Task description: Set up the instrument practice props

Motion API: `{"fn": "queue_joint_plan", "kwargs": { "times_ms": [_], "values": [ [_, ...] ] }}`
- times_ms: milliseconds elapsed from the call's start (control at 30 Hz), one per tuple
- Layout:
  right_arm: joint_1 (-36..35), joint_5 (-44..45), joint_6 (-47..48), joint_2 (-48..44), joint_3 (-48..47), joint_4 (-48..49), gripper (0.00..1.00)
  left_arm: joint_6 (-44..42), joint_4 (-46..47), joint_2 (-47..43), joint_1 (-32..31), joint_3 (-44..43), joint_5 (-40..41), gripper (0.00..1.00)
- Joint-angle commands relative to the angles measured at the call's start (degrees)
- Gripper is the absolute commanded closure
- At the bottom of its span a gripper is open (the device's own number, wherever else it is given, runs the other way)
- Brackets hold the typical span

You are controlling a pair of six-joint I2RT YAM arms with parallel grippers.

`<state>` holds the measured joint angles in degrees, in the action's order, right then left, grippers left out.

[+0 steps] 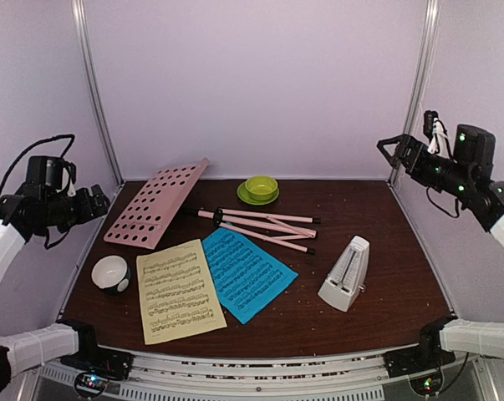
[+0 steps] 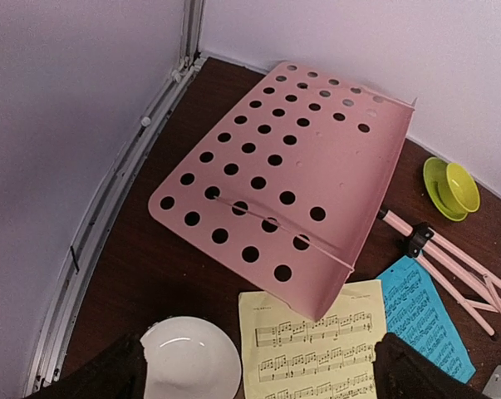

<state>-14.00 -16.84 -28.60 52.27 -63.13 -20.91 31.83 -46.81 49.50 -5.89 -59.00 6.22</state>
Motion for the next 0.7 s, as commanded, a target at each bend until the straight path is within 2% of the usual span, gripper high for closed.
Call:
{"fn": "queue_joint_plan", "kwargs": {
  "times_ms": [0, 267, 433, 667],
  "values": [
    [0.07, -1.4, 7.1, 13.27, -12.21, -4.38, 0.0, 0.46, 4.28, 11.76, -0.67, -6.81, -3.59, 0.02],
    [-4.03, 0.34, 14.31, 32.66, -27.63, -9.67, 0.0, 8.44, 9.83, 34.25, -8.5, -20.27, -0.26, 0.02],
    [-6.79, 0.11, 16.74, 38.18, -30.48, -12.26, 0.0, 4.63, 10.34, 48.87, -11.46, -33.42, -1.69, 0.03],
    [-8.89, 0.25, 18.73, 40.63, -31.7, -15.42, 0.0, -3.48, 3.56, 68.31, -12.85, -54.9, -3.76, 0.14]
  ]
}}
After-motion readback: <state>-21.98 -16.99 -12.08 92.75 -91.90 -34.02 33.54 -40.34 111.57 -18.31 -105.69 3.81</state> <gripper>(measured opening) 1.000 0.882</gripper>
